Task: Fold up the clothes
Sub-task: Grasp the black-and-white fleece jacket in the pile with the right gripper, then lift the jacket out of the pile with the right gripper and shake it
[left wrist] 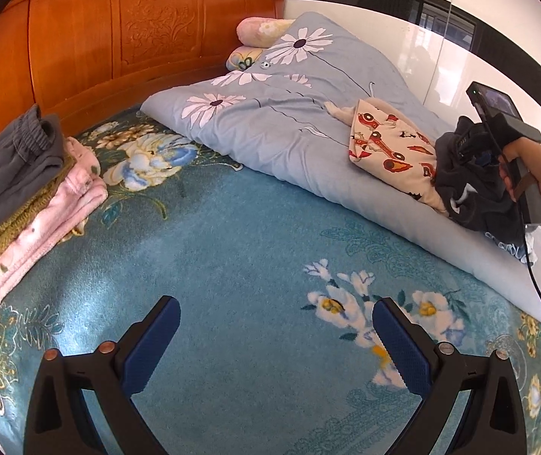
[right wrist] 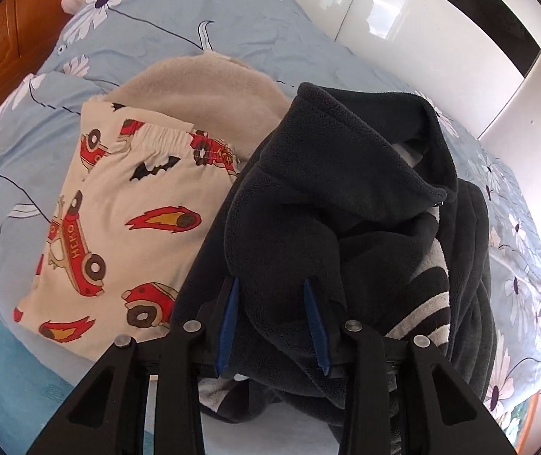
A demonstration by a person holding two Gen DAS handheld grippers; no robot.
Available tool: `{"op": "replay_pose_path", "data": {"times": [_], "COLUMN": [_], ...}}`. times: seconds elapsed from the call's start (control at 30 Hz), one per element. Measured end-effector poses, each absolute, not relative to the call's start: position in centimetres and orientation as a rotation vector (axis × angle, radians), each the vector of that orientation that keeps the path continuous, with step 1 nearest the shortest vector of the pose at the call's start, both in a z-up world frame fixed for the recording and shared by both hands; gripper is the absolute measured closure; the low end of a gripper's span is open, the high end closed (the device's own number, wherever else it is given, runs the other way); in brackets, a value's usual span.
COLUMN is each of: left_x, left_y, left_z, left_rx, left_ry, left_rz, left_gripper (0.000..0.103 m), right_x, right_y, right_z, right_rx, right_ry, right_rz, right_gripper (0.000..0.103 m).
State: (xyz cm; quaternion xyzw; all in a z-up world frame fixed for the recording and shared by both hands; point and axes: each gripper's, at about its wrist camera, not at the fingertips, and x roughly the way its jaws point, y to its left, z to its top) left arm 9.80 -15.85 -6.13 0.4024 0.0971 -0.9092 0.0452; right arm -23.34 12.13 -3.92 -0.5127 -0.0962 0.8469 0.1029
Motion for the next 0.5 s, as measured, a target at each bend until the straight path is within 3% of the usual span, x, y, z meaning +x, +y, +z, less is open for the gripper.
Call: {"op": "replay_pose_path", "data": {"times": [0.07,0.13,0.2,0.3,0.5], "left_x": [9.8,9.9,9.9,10.0,10.6], "left_y": [-16.2,-16.5,-17.1,-17.8,-18.0], "left_z": [-6.1,-6.0,-5.9,-5.3,-2.4], "left_rx": [1.229,1.224,1.232,1.213,1.134], "left_ry": [0.313,0.320,0.345,0.406,0.486], "left_rz": [-2.771,-2.768,-2.757,-2.750,-2.790], "left_gripper": [0.000,0.000,0.000,0.000,0.000], "right_x": [-23.5,-22.8,-20.8,-18.5,-14.9], "right_y": [13.0,14.9,17.2,20.0,22.6], "right_z": [-4.0,-3.0,-0.9,1.3,5.7], "right_rx": [-1.497,-1.432,-1.264,-1.163,-1.133], "right_ry": [-0.226,-0.007,0.305,0.631,1.064], "right_rz": [2.451,2.458,2.567,2.686,2.884], "right_gripper": [0.083,0.093,0.094,0.095,0.097]}}
